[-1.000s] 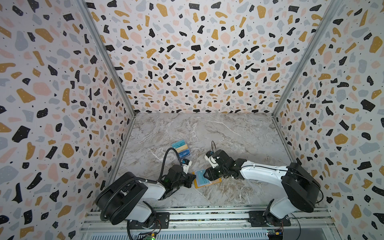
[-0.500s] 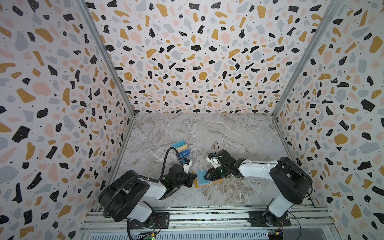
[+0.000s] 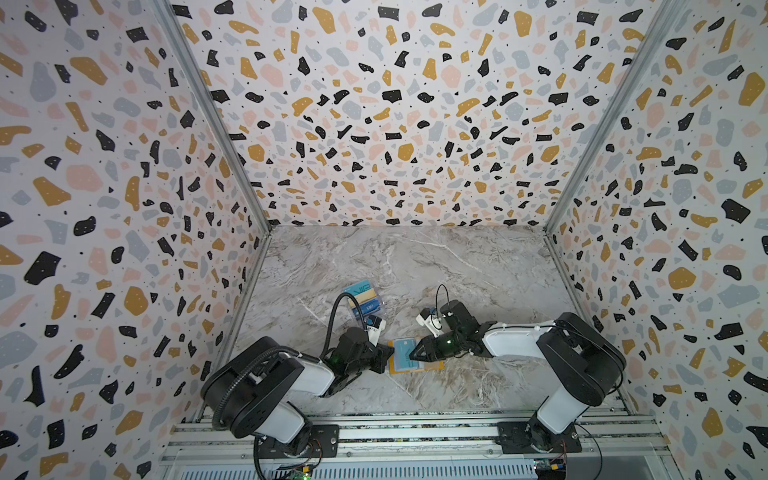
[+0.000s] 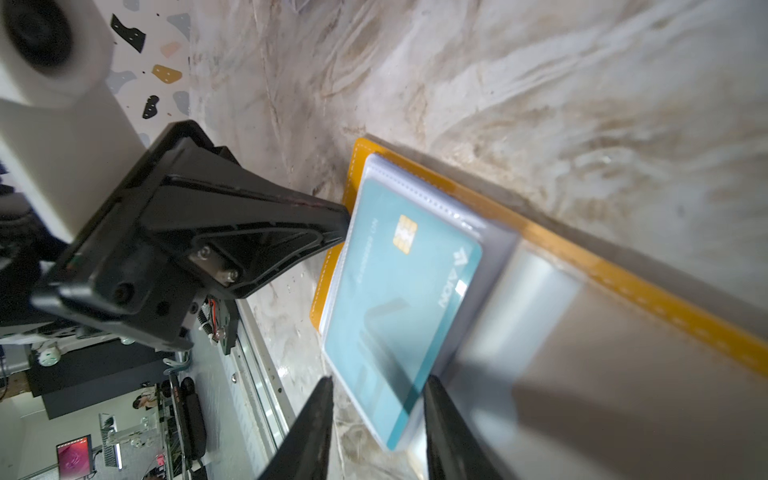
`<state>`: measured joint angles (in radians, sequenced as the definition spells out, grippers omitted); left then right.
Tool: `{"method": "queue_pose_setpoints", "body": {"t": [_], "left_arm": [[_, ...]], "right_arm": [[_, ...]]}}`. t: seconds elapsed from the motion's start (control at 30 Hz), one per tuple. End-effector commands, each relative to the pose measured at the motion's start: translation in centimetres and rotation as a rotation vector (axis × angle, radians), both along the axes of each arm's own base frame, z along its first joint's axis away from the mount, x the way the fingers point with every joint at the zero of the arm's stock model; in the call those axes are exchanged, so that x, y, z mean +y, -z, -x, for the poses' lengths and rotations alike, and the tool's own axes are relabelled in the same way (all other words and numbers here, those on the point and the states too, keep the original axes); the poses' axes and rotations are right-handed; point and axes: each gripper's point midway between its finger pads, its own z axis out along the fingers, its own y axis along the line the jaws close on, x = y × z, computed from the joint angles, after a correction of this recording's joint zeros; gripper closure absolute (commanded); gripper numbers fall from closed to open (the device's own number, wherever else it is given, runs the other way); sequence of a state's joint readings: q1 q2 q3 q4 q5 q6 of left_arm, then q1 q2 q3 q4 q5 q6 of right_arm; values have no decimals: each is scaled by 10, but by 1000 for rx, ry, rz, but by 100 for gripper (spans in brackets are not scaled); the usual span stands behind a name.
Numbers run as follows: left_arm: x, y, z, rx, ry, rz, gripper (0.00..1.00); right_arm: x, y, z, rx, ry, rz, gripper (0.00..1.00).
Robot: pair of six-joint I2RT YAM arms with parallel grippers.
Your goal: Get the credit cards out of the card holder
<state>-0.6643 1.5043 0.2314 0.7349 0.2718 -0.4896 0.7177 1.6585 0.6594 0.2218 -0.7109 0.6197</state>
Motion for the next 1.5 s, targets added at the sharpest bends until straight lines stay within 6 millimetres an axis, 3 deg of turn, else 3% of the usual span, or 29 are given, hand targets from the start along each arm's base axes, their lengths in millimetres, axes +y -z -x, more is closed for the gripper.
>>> {"method": "queue_pose_setpoints", "body": {"t": [0.0,0.43,1.2,1.47], "left_arm": [[25,47,26,148,-9,-156,100],[26,48,27,154,-10,-161,100],[28,44,31,156,-21,-142,100],[32,40,34,152,-33,-132,100]], "right_arm": [[6,-26,-1,-25,-14,-106,63],[8,-28,-6,-6,10,-166,66],[33,-20,-14,43,6,-201,68],[30,-17,-15,27,6,-172,68]]}}
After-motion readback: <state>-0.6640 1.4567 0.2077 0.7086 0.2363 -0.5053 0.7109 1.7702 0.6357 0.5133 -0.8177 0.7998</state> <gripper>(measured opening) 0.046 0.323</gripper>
